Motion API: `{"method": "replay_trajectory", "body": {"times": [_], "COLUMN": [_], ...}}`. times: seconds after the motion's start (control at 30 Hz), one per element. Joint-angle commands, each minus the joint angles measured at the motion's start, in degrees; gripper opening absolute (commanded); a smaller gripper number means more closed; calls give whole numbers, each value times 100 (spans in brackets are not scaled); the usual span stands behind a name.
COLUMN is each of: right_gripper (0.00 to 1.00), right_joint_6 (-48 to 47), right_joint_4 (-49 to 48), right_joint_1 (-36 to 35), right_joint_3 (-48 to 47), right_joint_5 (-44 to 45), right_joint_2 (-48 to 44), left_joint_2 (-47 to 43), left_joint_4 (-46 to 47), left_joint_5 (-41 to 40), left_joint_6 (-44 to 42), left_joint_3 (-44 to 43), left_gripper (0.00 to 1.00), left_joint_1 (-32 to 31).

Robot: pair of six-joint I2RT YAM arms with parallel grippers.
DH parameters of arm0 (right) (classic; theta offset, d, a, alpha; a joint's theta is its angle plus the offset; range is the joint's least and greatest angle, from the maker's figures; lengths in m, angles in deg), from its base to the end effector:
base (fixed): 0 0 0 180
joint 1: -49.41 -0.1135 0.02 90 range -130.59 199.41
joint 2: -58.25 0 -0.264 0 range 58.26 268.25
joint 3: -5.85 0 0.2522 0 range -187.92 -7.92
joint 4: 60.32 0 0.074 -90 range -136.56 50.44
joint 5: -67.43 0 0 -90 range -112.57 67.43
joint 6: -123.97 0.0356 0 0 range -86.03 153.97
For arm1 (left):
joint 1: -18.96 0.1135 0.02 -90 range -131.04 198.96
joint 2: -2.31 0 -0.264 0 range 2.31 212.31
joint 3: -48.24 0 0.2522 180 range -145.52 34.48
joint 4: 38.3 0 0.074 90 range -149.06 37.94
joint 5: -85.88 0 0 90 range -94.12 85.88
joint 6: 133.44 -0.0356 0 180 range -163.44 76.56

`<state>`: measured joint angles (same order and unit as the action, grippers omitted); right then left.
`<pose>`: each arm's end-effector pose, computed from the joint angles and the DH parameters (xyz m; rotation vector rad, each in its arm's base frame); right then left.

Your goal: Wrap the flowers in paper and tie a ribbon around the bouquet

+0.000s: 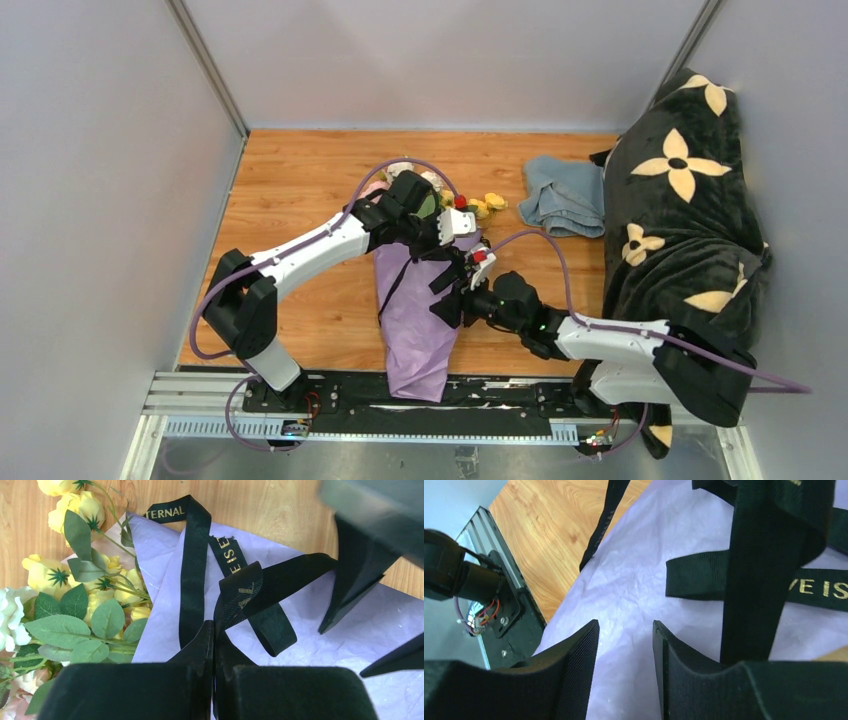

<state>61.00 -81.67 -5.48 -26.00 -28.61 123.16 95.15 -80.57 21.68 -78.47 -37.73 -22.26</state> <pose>0.1272 0.1875 0.1928 -0.5410 1.8394 1.0984 0.2552 -0.2442 0.2668 1.6366 1.7549 -0.5949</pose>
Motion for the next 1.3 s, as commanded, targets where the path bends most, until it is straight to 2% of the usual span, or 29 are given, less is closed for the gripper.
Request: {"method": "replay_trajectory", "body": {"times": [0.0, 0.03, 0.13, 0.23, 0.33, 0.47, 0.6, 0.73, 0.8, 0.83, 0.93, 0.97, 1.03, 1.07, 1.13, 1.27], "right_gripper": [51, 57, 66, 68, 66, 57, 57, 54, 49, 42, 7, 0, 0, 0, 0, 0], "right_joint_6": [578, 614, 708, 672, 802, 1151, 1282, 1266, 1260, 1243, 1214, 1225, 1227, 1253, 1275, 1162], "right_joint_4": [-661, -609, -383, -354, -325, -11, 144, -496, -549, -626, -978, -1035, -913, -669, -48, 822], "right_joint_1": [-85, -83, -82, -70, -4, 27, 101, 180, 192, 209, 311, 362, 540, 660, 855, 1183], "right_joint_3": [-268, -292, -422, -623, -759, -908, -951, -929, -1035, -1054, -925, -829, -704, -681, -626, -495], "right_joint_5": [341, 514, 1162, 1361, 1441, 1815, 2178, 1948, 1801, 1720, 1566, 1533, 1181, 931, 455, -535], "right_joint_2": [530, 594, 677, 895, 1160, 1308, 1423, 1676, 1813, 1879, 1962, 1906, 1685, 1589, 1253, 827], "left_joint_2": [67, 68, 66, 59, 49, 12, -36, -30, -33, -41, -64, -72, -73, -82, -89, -161], "left_joint_4": [96, 88, 42, 23, 8, -48, -52, -94, -119, -117, -116, -140, -216, -248, -294, -848], "left_joint_5": [41, 42, 67, 83, 83, 115, 162, 239, 283, 295, 275, 249, 152, 102, -70, 91], "left_joint_6": [97, 106, 100, 99, 107, 119, 131, 163, 163, 163, 159, 152, 78, 58, 84, -140], "left_joint_3": [-117, -129, -148, -138, -119, -97, -75, -99, -83, -70, 0, 9, 5, 10, 37, -9], "left_gripper": [0, 0, 0, 0, 0, 0, 0, 0, 0, 0, 0, 0, 0, 1, 11, 40], "left_joint_1": [17, 17, 17, 17, 17, 17, 17, 17, 17, 17, 17, 17, 17, 17, 17, -36]}}
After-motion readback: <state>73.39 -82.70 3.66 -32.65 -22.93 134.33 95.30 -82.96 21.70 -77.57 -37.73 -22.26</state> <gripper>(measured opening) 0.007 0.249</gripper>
